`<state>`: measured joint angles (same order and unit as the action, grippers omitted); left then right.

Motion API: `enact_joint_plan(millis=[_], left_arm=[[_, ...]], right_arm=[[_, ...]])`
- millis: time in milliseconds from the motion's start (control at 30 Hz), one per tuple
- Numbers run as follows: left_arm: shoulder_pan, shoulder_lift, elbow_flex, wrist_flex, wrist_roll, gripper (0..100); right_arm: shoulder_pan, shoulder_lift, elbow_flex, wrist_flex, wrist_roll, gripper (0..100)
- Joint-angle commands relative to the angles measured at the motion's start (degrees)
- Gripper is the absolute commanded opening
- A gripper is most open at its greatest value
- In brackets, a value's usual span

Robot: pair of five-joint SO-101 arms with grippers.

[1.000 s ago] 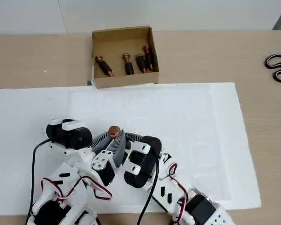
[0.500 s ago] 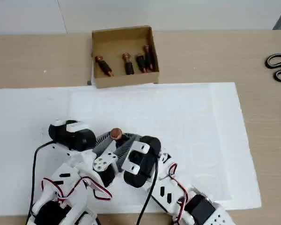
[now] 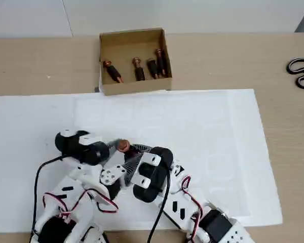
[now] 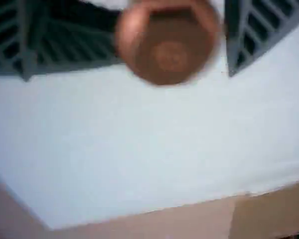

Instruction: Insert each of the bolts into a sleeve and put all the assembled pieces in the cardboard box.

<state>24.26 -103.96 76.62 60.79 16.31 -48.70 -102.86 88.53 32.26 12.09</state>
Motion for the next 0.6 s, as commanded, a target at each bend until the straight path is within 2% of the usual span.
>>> enact_joint_plan(millis=[0,467,567], left_arm=[[-1.4,0.4,0.4,1.4,-1.8,24],[-2.1,0.4,-4.9,-5.5,-1.4,23],[-5.8,0.4,-6.5,-9.5,-1.6,17]], right_arm=[[-0.3,-1.1,-1.8,-2.7,0.5,0.3],[1.3,-1.1,0.2,-2.6,0.6,0.3],[3.2,-1.1,0.6,-2.7,0.5,0.3]])
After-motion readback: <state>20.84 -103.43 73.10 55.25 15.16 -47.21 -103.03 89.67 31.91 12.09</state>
